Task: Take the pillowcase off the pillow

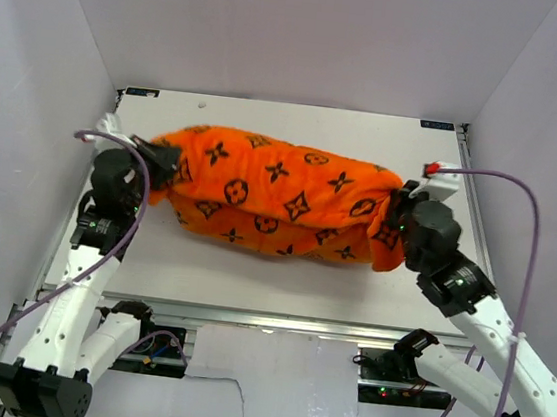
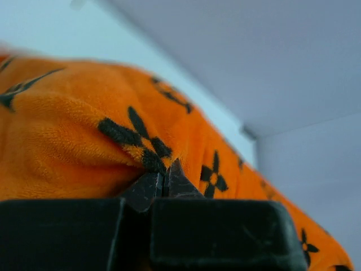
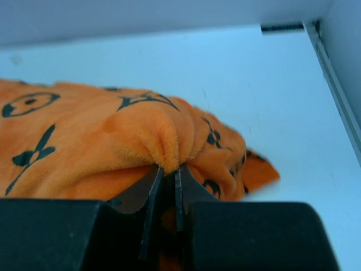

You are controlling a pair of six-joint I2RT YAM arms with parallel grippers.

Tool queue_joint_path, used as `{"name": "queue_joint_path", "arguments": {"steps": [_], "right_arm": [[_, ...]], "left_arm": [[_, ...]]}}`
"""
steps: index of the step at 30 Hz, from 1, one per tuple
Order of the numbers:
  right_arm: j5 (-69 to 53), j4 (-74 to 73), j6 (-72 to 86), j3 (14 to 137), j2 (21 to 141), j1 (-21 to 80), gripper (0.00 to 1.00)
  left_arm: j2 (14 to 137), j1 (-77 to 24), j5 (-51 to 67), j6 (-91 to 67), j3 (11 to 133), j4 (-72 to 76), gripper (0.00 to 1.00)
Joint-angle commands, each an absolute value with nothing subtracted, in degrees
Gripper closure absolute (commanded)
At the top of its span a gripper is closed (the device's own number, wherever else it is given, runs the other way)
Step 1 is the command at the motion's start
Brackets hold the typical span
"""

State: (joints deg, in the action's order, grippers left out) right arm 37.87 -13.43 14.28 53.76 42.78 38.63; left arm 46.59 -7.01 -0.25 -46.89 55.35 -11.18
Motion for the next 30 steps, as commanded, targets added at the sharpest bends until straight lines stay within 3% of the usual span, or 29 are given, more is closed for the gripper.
{"name": "queue_joint_path", "arguments": {"steps": [1, 5, 11, 18, 20, 22, 23, 25, 27, 28, 30], "right_arm": [[42.7, -8.24, 14.05, 52.21, 41.4, 38.85, 0.92], [42.54, -13.8, 18.8, 48.79, 31.95, 38.85, 0.92], [40.88, -18.88, 23.47, 47.89, 21.99, 38.85, 0.92], [36.65, -22.86, 25.05, 58.26, 21.35, 38.85, 0.92], [42.42, -18.05, 20.95, 60.37, 26.33, 38.85, 0.92], [52.96, -2.43, 14.62, 59.51, 33.01, 38.85, 0.92], [56.3, 2.24, 9.72, 59.5, 42.01, 38.85, 0.92], [59.15, 3.96, 8.7, 61.69, 54.98, 38.41, 0.91], [52.62, 4.74, 12.37, 58.3, 62.53, 36.92, 0.79], [46.73, 7.27, 13.0, 55.92, 64.49, 32.65, 0.65], [35.45, 12.54, 17.21, 52.05, 71.32, 28.32, 0.47]], "left_arm": [[39.74, -7.38, -0.88, -49.65, 49.06, -9.49, 1.0], [30.69, -7.47, 0.89, -52.38, 44.65, -12.99, 1.0], [21.36, -7.38, 2.0, -53.09, 48.95, -20.38, 1.0], [19.34, -6.51, 4.66, -57.73, 59.14, -26.8, 1.0], [20.38, -5.37, 2.38, -59.06, 58.8, -18.97, 1.0], [33.34, -5.36, 0.89, -59.06, 59.76, -16.27, 1.0], [47.23, -5.36, 0.97, -57.32, 63.25, -16.0, 1.0], [59.53, -5.88, 7.54, -55.21, 63.99, -13.73, 1.0], [69.5, -7.9, 9.66, -55.27, 57.61, -3.12, 1.0], [70.74, -8.43, 9.93, -55.63, 49.04, 9.11, 0.99], [73.29, -8.53, 6.52, -56.34, 42.56, 16.93, 0.59]]}}
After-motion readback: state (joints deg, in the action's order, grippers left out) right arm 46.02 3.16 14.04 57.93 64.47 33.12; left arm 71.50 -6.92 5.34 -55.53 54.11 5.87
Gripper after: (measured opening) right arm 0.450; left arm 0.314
